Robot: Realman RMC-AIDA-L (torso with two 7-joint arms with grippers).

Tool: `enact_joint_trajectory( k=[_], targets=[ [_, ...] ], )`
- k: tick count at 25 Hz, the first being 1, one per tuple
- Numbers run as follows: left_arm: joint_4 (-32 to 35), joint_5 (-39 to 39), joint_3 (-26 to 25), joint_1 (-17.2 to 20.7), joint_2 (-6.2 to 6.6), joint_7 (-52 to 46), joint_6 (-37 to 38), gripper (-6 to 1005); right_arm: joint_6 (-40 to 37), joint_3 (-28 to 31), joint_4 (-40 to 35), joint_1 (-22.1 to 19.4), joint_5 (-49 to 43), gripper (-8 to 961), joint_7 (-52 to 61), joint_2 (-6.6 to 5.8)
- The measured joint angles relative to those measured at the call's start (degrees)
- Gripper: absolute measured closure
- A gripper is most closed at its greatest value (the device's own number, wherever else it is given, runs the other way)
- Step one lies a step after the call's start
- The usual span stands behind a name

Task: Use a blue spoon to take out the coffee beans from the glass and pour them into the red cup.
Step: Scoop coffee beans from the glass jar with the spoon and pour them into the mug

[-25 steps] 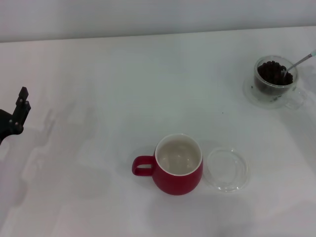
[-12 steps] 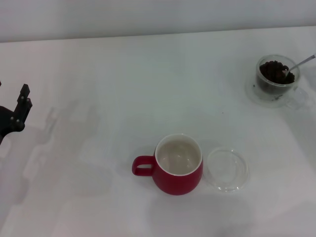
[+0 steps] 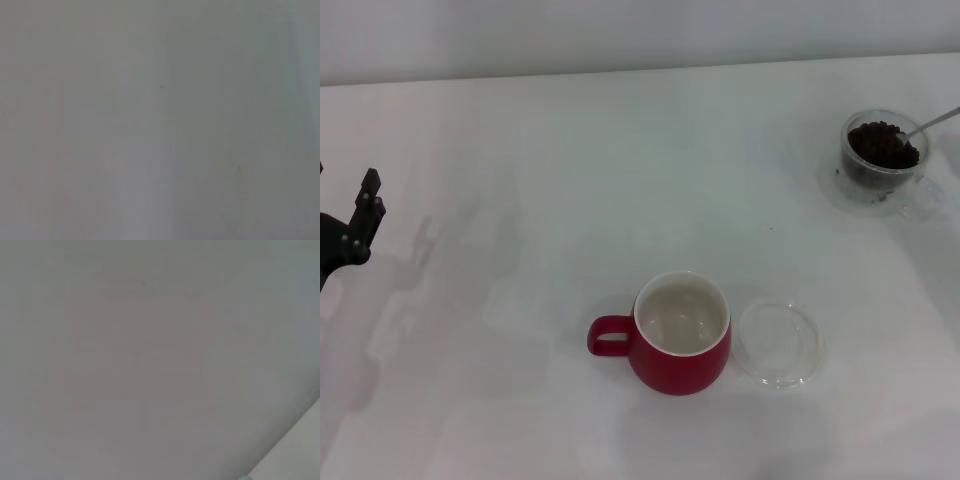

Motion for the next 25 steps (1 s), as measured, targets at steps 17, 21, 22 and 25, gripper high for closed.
enact_joint_trajectory(
  k=[17, 21, 22, 25],
  targets=[
    [-0.33, 0.00, 0.00, -0.50, -0.07, 0.00, -0.09, 392, 0.44, 0.09, 0.00, -0.45, 0.09, 809, 4.77, -0.46],
    [-0.33, 0.00, 0.00, -0.50, -0.07, 0.00, -0.09, 392, 0.46, -0.13, 0.00, -0.55, 0.09, 809, 5.67, -0.65],
    [-0.33, 0.00, 0.00, -0.50, -0.07, 0.00, -0.09, 392, 0.47, -0.21, 0.00, -0.58, 0.08, 809, 5.88, -0.71],
    [-0.33, 0.00, 0.00, -0.50, -0.07, 0.00, -0.13, 391, 0.47, -0.34, 0.00, -0.59, 0.08, 809, 6.46, -0.82]
  ],
)
